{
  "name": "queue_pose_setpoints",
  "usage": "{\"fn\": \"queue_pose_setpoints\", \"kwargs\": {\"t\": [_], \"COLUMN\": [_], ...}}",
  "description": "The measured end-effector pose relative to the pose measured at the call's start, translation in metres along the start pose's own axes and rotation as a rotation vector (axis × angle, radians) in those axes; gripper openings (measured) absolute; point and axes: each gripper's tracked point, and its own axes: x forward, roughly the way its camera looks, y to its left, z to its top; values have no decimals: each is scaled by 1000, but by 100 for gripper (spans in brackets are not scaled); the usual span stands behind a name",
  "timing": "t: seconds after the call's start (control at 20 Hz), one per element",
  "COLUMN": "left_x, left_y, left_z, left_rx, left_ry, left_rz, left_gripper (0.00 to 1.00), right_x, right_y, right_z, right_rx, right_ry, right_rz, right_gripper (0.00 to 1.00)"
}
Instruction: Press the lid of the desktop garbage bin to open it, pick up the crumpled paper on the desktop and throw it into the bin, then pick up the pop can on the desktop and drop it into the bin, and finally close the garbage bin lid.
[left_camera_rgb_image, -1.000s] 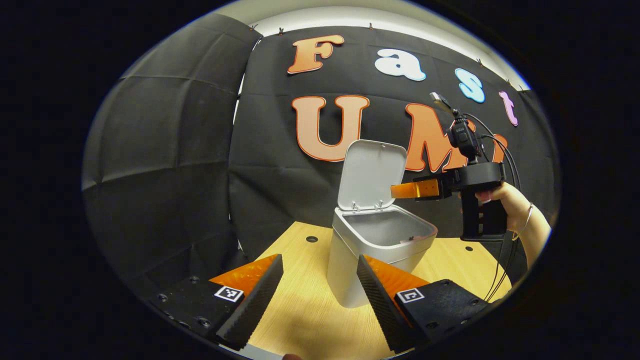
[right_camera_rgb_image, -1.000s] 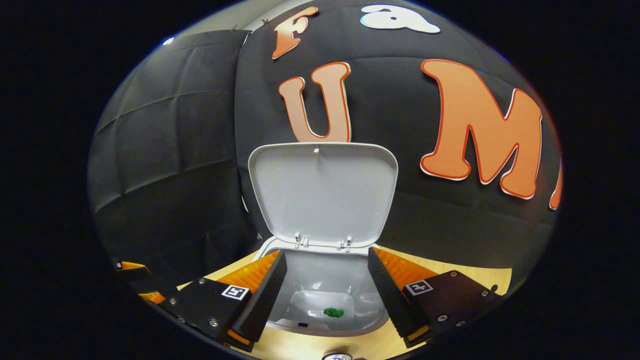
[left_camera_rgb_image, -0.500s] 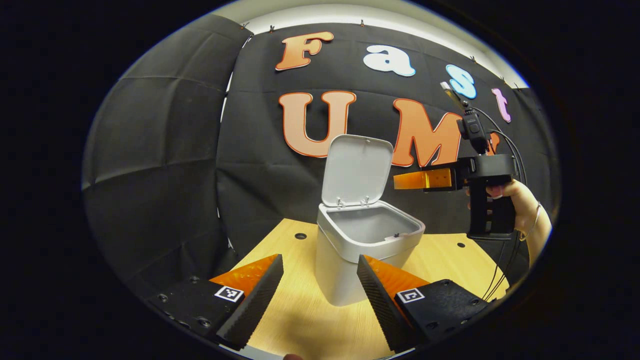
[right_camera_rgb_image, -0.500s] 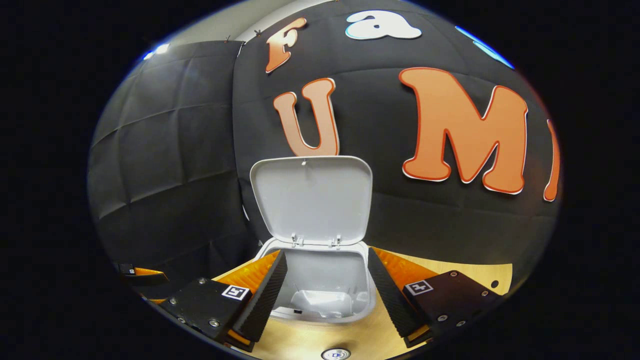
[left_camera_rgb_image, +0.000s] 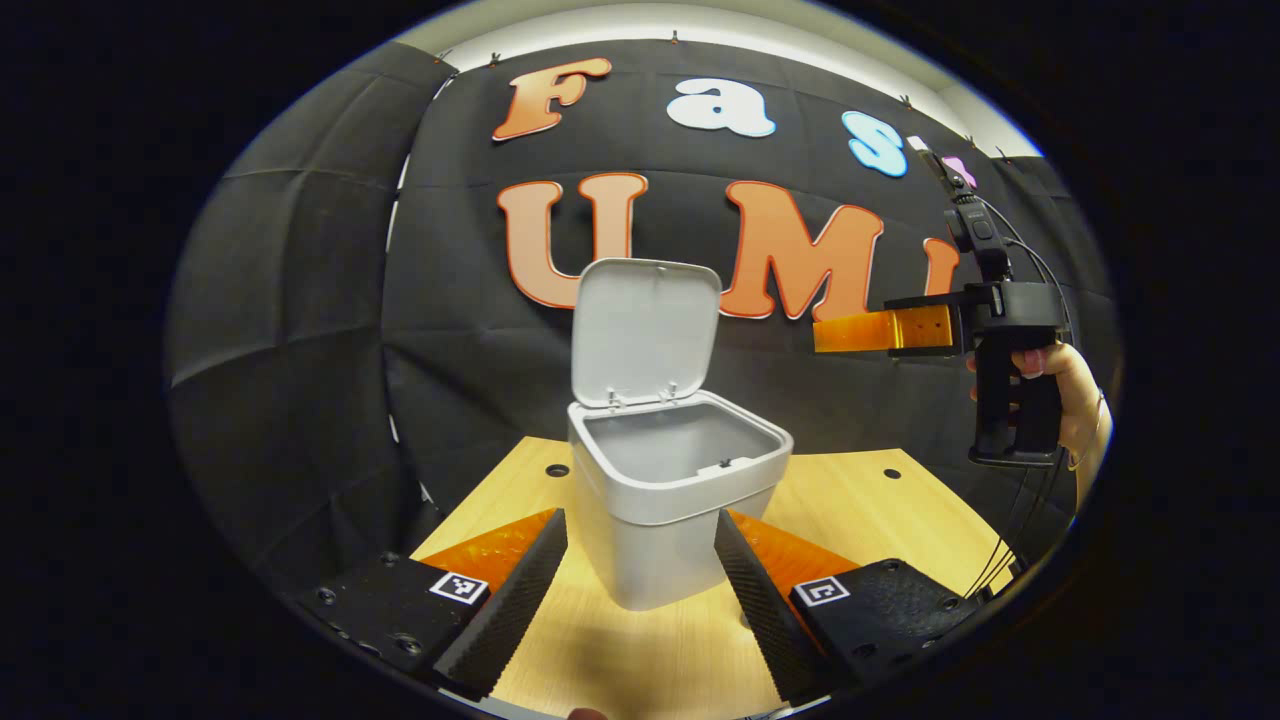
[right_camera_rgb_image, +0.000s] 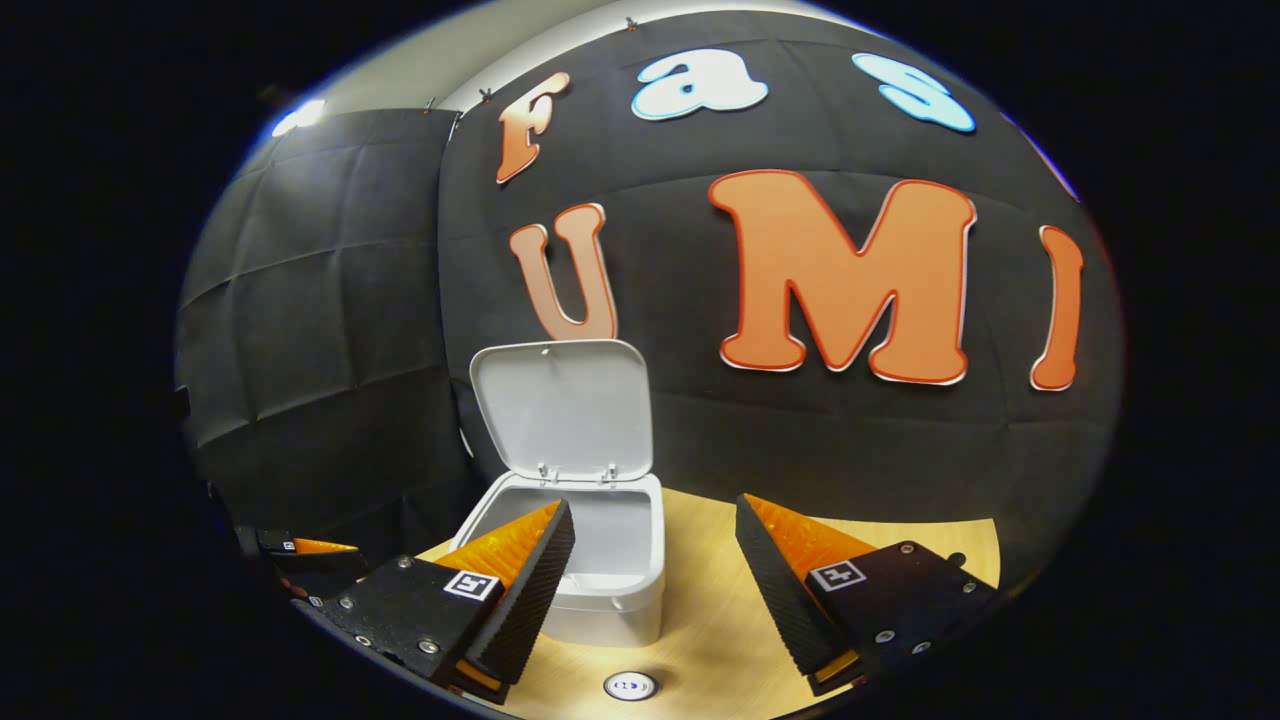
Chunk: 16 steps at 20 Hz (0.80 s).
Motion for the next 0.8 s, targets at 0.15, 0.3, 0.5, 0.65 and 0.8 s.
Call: {"fn": "queue_pose_setpoints", "kwargs": {"t": [0.15, 0.3, 0.5, 0.65, 0.8], "left_x": [8, 18, 34, 47, 57], "left_y": [-25, -56, -96, -123, -151], "left_z": [-1, -10, -35, -56, -72], "left_rx": [27, 51, 66, 80, 69], "left_ry": [5, 20, 75, 111, 114], "left_rz": [-45, -108, -176, -219, -273], "left_gripper": [95, 95, 95, 95, 95], "right_x": [-23, -48, -81, -104, -128], "right_y": [-27, -55, -94, -119, -142], "right_z": [-4, -14, -28, -38, -47], "right_rx": [11, 41, 70, 106, 133], "right_ry": [-17, -17, -16, -18, -19], "right_rz": [-50, -103, -186, -239, -292], "right_gripper": [97, 97, 97, 97, 100]}}
